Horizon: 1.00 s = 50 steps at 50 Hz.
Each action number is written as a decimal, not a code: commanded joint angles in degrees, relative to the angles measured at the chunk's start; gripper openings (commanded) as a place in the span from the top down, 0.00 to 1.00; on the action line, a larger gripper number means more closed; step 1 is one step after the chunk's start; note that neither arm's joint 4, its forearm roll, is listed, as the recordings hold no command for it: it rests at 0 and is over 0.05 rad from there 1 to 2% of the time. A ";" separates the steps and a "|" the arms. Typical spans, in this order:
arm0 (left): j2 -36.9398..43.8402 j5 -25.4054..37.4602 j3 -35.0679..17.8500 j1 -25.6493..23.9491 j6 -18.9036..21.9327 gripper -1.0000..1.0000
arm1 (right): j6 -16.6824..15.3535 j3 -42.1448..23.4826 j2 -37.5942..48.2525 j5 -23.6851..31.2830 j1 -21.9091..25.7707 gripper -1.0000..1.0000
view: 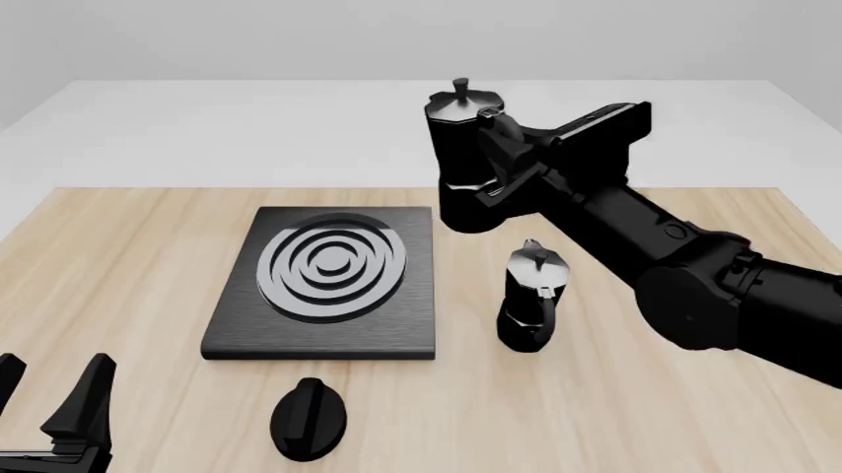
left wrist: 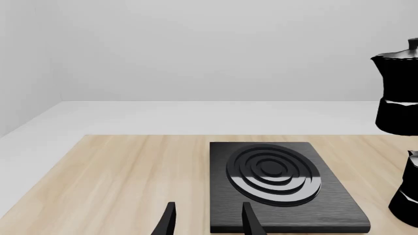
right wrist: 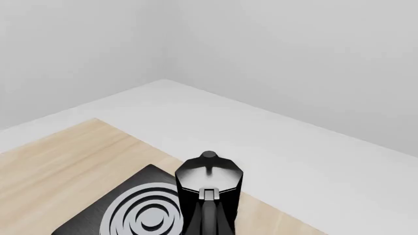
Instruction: Put the right moka pot on the stove.
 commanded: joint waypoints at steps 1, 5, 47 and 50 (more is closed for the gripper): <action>0.00 0.00 0.00 0.00 0.00 0.00 | 0.47 -7.49 9.15 -3.37 2.34 1.00; 0.00 0.00 0.00 0.00 0.00 0.00 | 0.49 -8.87 12.18 -4.90 2.91 1.00; 0.00 0.00 0.00 0.00 0.00 0.00 | 4.29 -17.75 28.60 -16.16 8.53 1.00; 0.00 0.00 0.00 0.00 0.00 0.00 | 4.91 -17.19 29.01 -17.88 9.15 1.00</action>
